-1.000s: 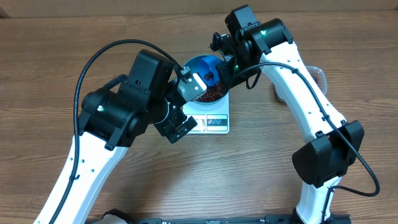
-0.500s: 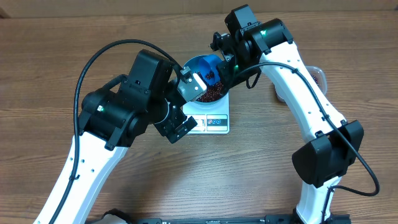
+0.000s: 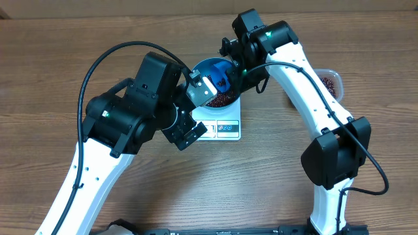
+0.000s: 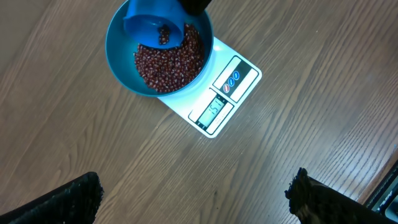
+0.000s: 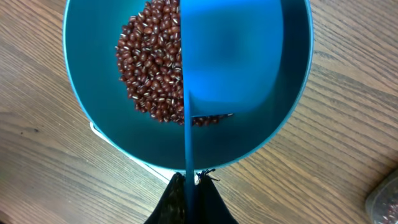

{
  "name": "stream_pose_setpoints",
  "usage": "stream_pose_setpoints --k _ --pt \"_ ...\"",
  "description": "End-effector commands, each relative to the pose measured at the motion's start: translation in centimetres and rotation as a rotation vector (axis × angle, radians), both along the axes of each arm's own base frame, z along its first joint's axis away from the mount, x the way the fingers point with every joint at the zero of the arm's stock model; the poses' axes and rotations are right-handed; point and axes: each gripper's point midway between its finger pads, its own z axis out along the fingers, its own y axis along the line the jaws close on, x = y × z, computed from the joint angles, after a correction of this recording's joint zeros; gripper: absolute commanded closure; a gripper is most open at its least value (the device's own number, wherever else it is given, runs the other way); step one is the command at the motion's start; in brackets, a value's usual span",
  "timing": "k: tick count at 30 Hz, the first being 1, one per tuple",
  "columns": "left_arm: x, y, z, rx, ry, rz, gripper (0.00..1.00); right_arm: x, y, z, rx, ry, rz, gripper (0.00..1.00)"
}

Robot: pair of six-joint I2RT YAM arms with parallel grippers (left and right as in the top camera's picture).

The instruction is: Scoop item into bowl and weigh 150g on scale

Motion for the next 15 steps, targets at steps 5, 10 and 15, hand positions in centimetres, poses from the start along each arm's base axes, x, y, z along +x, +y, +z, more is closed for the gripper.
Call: stream_pose_setpoints --k 5,10,15 --pt "0.1 0.1 0.9 -0.01 -0.025 0.006 0.0 0.8 0.1 -0.7 -0.015 -0.004 0.006 0.96" --pt "0.1 0.1 0.9 -0.01 -0.025 0.006 0.0 0.7 0.1 -1.4 -0.023 0.015 0.006 0.96" --pt "0.1 0.1 0.9 -0.01 -0.025 0.006 0.0 -0.1 0.5 -1.4 0.005 0.052 0.013 0.96"
